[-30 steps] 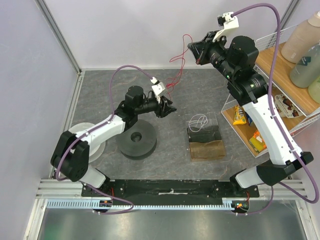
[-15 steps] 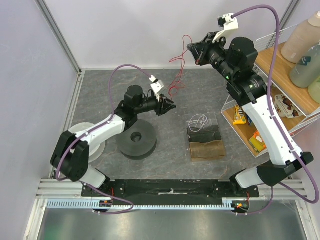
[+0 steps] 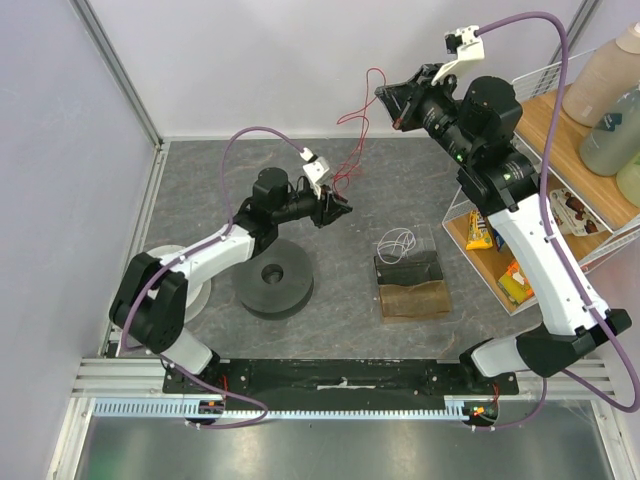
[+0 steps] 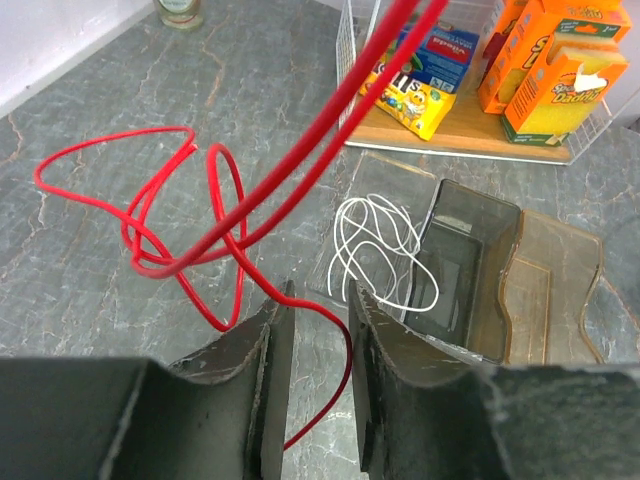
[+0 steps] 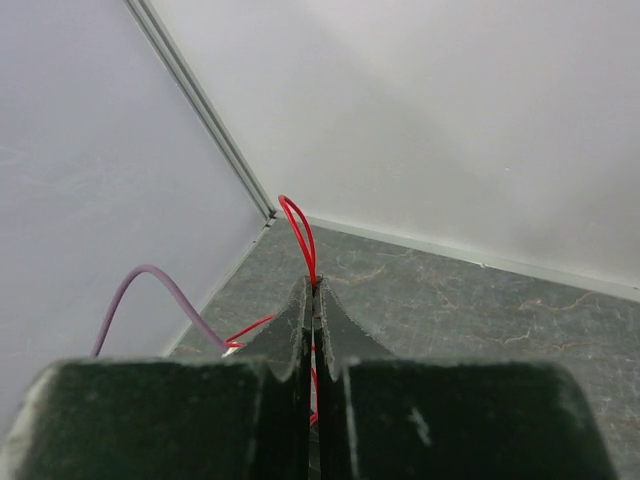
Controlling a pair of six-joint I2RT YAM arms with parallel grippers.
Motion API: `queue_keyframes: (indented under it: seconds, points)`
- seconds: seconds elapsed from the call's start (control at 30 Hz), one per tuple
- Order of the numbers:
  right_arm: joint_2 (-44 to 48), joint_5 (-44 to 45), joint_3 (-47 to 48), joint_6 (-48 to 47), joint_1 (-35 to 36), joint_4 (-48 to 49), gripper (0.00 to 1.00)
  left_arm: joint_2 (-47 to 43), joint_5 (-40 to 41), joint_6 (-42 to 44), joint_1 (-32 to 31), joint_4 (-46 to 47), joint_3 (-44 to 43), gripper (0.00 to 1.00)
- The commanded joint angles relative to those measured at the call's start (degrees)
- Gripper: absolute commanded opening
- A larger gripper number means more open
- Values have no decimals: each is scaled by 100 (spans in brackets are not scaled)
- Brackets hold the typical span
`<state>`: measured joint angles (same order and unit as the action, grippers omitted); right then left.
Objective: Wrap the cables
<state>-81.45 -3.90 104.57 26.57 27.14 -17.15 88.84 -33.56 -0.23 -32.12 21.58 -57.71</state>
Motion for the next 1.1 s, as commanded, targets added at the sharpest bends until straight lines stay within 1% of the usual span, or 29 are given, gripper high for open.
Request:
queue_keyframes:
  seconds: [0.0,0.1,0.13,0.2,0.3,0.37,0.43,0.47,0.5,0.53,0.57,0.6,0.63,0.67,0.73,0.83,0.87,0.93,1.0,1.07]
  points:
    - [77,-23,-25,182,-24,255,0,90,-343,-21,4,320,-284,30]
    - [50,143,-51,60,-15,238,0,-85,-529,-143,21,66,-276,6]
    - [50,292,-77,-45,-15,238,0,-260,-572,-231,39,4,-232,2]
    - [33,617,-139,-343,-24,168,0,-647,-590,-354,118,-197,-92,2]
    - [-134,1302,-209,-775,-50,-148,0,-1200,-686,-381,293,-1162,-178,2]
    - [-257,1549,-410,-1099,-77,-184,0,-1499,-967,-416,556,-1672,-275,2]
    - [-467,1726,-639,-1363,-112,-166,0,-1597,-1134,-285,759,-2532,-590,2]
    - [-590,1735,-684,-1443,-121,-192,3,-1606,-1283,-163,855,-2928,-766,2]
    - [-713,1639,-728,-1461,-164,-219,13,-1633,-1406,-31,935,-3289,-890,2]
    - [-793,1403,-763,-1505,-217,-193,32,-1633,-1442,14,988,-3553,-1021,1]
    - [-889,1088,-763,-1497,-270,-193,55,-1659,-1504,293,1014,-3843,-1144,2]
    - [-942,823,-746,-1470,-340,-210,73,-1677,-1530,321,1049,-4002,-1241,2]
    - [-986,412,-702,-1427,-401,-201,83,-1642,-1539,313,1067,-4187,-1364,2]
    - [-1022,8,-658,-1435,-454,-193,90,-1563,-1600,374,1076,-4467,-1522,2]
    - [-1031,-547,-561,-1514,-533,-201,95,-1379,-1820,619,1102,-5074,-1891,2]
    - [-847,-1426,-727,-1961,-604,-123,96,-1290,-1943,1059,1129,-5383,-2226,2]
    - [-742,-1986,-858,-2136,-622,-79,96,-1281,-1996,1130,1155,-5436,-2322,2]
    - [-470,-2805,-1297,-2471,-631,44,96,-1238,-2372,1096,1269,-5463,-2516,2]
    - [-197,-3631,-1998,-2603,-639,342,93,-1098,-2549,886,1305,-5498,-2840,2]
    - [154,-4169,-2667,-2482,-613,964,91,-1018,-3049,526,1383,-5420,-3026,2]
